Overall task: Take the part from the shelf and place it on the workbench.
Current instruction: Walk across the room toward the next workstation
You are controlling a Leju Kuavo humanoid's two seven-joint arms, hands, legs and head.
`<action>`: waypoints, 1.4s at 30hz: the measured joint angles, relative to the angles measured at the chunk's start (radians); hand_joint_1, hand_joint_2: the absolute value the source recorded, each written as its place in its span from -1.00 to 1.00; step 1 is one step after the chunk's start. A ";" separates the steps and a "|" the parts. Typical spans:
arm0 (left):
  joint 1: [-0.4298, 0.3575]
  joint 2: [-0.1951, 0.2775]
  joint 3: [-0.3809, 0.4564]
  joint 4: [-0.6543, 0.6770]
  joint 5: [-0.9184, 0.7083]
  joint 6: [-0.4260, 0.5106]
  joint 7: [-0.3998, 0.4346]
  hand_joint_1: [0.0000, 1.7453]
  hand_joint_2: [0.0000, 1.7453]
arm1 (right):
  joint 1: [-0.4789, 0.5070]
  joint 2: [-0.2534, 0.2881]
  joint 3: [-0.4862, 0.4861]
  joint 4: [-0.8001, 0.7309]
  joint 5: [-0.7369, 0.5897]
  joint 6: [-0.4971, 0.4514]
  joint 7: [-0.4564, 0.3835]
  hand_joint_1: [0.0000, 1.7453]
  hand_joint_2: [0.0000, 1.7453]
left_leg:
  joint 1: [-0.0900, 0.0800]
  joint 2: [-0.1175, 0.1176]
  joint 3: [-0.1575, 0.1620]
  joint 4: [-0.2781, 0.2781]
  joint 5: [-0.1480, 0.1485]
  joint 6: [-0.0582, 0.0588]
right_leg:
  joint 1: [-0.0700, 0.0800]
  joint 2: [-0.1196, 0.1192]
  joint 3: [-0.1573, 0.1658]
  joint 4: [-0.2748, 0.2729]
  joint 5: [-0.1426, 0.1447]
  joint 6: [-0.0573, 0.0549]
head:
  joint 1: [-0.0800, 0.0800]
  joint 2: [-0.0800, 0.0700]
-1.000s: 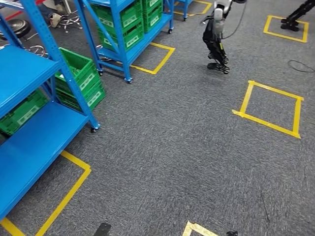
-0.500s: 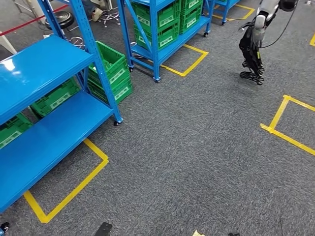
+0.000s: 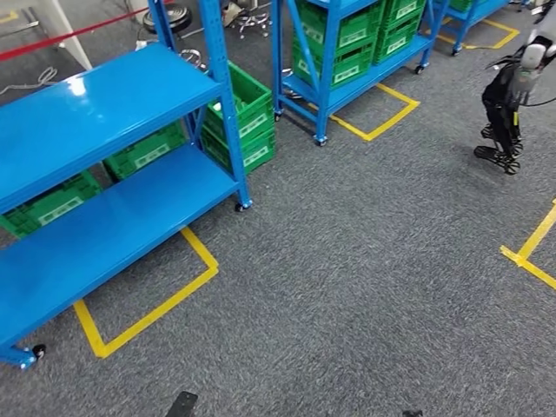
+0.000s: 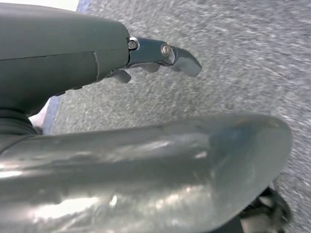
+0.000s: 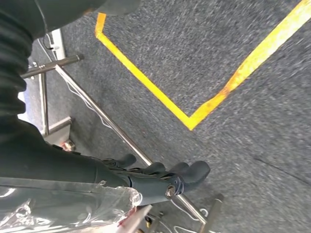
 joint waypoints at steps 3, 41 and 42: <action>0.001 0.000 0.002 0.000 0.003 0.001 -0.007 -1.00 -1.00 | -0.004 0.000 -0.005 0.000 0.001 0.000 -0.007 -1.00 1.00 | 0.010 -0.031 0.005 -0.008 0.007 0.013 | -0.005 0.070 -0.038 0.091 -0.056 0.016 | 0.007 0.000; -0.003 0.009 0.006 0.000 -0.004 -0.003 -0.017 -1.00 -1.00 | -0.004 -0.001 -0.030 0.002 0.019 0.015 -0.006 -1.00 1.00 | 0.013 -0.130 0.006 0.001 0.008 0.005 | -0.019 0.149 -0.054 0.081 0.001 0.023 | 0.014 0.000; -0.004 0.009 0.006 0.000 -0.004 -0.003 -0.017 -1.00 -1.00 | -0.004 -0.001 -0.030 0.002 0.021 0.016 -0.006 -1.00 1.00 | 0.013 -0.142 0.004 0.003 0.007 -0.001 | -0.023 0.170 -0.032 0.034 0.015 0.022 | 0.014 0.000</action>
